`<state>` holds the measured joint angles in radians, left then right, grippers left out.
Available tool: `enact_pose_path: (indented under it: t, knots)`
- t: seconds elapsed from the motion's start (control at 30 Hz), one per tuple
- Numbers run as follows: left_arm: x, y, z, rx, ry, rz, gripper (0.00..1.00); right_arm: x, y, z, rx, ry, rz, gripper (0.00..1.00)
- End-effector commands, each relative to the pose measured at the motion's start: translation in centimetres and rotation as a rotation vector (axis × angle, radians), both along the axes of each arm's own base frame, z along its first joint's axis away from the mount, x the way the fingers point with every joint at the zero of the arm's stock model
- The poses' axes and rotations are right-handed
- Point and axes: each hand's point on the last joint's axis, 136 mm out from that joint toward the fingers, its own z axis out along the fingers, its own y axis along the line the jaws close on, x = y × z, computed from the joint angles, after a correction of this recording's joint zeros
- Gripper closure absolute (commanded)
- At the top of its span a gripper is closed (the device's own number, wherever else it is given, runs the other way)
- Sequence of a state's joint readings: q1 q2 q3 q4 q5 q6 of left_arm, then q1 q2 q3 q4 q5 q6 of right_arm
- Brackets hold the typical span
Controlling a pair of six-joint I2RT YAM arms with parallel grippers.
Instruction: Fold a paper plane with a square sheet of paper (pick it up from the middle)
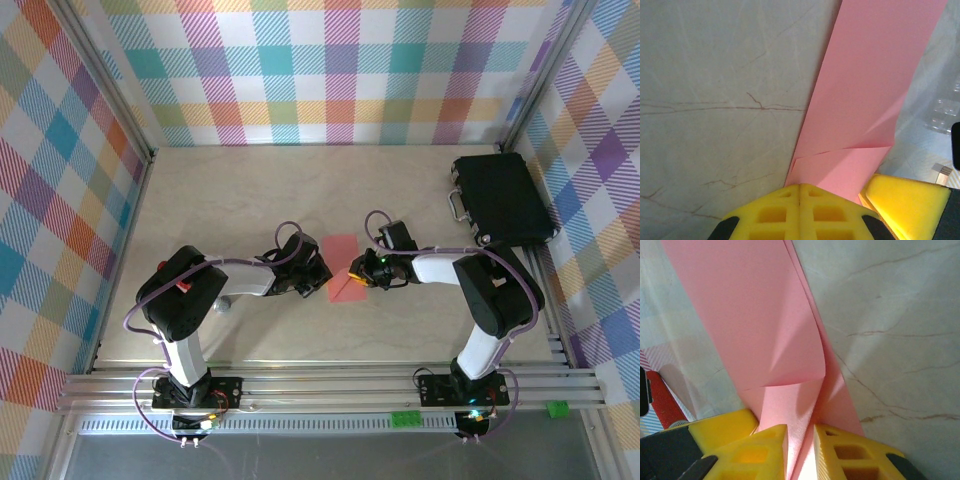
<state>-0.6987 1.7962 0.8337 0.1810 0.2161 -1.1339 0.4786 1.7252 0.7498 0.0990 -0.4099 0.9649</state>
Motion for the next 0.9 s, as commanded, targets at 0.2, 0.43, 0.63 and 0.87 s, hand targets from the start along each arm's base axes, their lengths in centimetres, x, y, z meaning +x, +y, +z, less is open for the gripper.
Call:
enact_pose_path:
  t: [0.2, 0.43, 0.63, 0.87]
  knots:
    - [-2.1, 3.4, -3.4, 0.129, 0.116, 0.046, 0.95, -0.2, 1.6, 0.9, 0.077, -0.016, 0.058, 0.8]
    - [-2.0, 3.3, -3.2, 0.126, 0.111, 0.045, 0.95, -0.8, 2.0, 2.0, 0.119, -0.05, 0.09, 0.8]
    - [-1.7, 3.0, -2.3, 0.112, 0.096, 0.04, 0.95, -1.0, 2.2, 1.4, 0.114, -0.044, 0.112, 0.81]
    - [-1.5, 2.2, -1.4, 0.094, 0.083, -0.005, 0.92, -0.9, 2.7, 0.9, 0.11, -0.043, 0.127, 0.81]
